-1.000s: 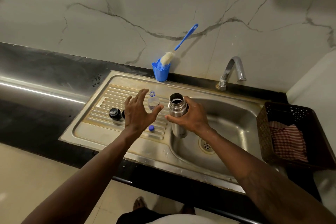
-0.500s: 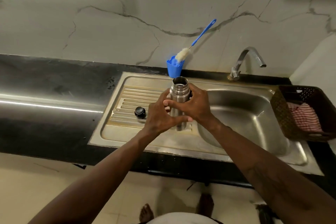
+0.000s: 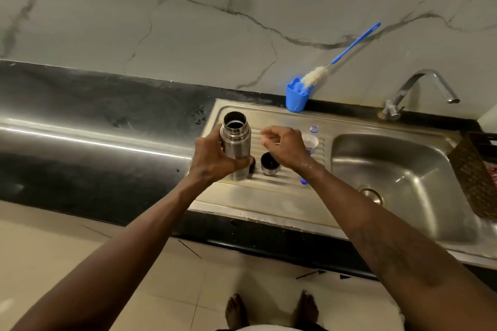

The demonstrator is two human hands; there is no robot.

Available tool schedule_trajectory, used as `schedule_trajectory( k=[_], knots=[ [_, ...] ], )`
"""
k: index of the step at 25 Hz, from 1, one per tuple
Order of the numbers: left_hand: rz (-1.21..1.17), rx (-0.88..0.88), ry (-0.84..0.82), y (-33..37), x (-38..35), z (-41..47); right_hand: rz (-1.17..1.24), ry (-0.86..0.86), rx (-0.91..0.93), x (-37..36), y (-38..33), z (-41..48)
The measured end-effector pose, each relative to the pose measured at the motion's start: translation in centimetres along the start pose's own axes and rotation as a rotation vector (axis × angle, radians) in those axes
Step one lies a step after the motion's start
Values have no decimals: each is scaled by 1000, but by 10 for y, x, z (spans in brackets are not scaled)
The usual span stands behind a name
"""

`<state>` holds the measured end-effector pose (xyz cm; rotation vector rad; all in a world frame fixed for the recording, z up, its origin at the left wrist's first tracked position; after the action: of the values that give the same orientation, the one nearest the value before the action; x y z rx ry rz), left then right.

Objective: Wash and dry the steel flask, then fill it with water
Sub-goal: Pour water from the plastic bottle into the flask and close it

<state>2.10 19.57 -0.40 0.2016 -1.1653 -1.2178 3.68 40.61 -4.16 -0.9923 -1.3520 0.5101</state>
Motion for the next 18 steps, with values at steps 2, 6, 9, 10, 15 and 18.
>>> schedule_trajectory(
  k=[2, 6, 9, 10, 15, 18],
  knots=[
    [-14, 0, -1, -10, 7, 0, -314, -195, 5, -45, 10, 12],
    [18, 1, 7, -24, 16, 0, -790, -376, 128, -108, 16, 20],
    [21, 16, -1, -35, 18, -4, -978, -379, 200, -127, 13, 20],
    [19, 28, -4, -38, 19, -6, -1017, -366, 195, -128, 14, 22],
    [-3, 64, -33, -54, 20, -10, -540, -147, 69, -96, -3, 31],
    [-5, 53, -36, -53, 20, -7, 52, -43, -69, -53, -15, 33]
  ],
)
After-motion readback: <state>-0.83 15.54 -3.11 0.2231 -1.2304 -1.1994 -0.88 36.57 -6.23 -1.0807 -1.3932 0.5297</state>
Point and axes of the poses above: each hand's wrist, its own z-axis towards the middle knuckle, its own x-axis out of the back of the hand, y = z × x, the point moved 9 cm from there along z, towards the middle knuckle, and after that the axes turned 10 degrees about -x, right-handed, at the moved point
